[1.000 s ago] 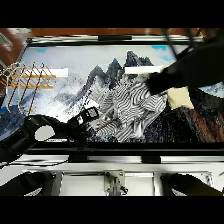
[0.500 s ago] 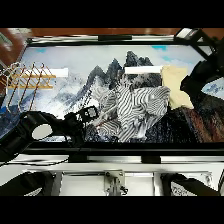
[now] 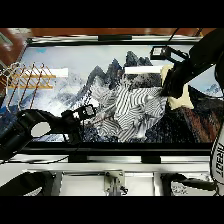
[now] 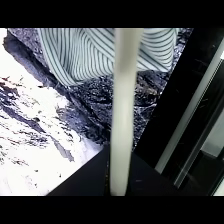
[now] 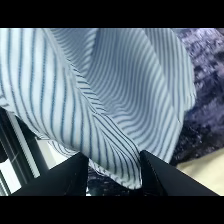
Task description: Fold the shirts.
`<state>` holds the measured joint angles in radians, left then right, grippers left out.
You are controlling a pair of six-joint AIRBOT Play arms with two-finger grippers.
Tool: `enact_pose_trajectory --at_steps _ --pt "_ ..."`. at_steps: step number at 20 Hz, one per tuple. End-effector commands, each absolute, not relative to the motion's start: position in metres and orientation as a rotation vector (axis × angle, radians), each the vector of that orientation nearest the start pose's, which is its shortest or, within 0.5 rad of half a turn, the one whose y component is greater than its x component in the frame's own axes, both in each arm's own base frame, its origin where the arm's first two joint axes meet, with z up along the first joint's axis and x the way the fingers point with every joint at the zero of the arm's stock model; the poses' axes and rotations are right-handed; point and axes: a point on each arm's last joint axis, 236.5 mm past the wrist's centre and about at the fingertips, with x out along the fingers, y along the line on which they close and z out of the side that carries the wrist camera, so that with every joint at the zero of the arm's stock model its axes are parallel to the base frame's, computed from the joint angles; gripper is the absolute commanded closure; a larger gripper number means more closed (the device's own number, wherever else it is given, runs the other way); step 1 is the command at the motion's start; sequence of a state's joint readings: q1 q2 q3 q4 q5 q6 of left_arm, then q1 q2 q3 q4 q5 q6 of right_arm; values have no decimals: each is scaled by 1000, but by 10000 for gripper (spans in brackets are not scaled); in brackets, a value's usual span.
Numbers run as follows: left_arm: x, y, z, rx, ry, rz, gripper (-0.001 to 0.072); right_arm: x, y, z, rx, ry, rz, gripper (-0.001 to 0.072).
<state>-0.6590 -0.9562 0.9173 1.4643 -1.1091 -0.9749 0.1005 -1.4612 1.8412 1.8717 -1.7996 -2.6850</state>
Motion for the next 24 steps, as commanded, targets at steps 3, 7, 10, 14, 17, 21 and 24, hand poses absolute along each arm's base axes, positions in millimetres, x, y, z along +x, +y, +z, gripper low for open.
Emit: enact_pose_trajectory --at_steps 3,7,10,14,17,21,24 --pt "256 -221 49 790 863 -984 649 368 118 122 -857 1062 1200 255" --pt "260 -229 65 751 823 -995 649 368 124 114 -864 1071 1227 283" --pt "281 -216 70 714 805 -927 646 360 132 115 -860 1077 1261 630" --pt "332 -181 77 649 755 -763 439 356 146 119 -822 1063 1284 631" --pt "366 -144 85 668 709 -627 209 354 152 123 -785 1050 1286 632" --pt "385 -97 91 649 720 -501 143 353 158 132 -752 1027 1275 633" --pt "397 -66 111 575 713 -396 144 353 158 137 -726 1031 1239 633"
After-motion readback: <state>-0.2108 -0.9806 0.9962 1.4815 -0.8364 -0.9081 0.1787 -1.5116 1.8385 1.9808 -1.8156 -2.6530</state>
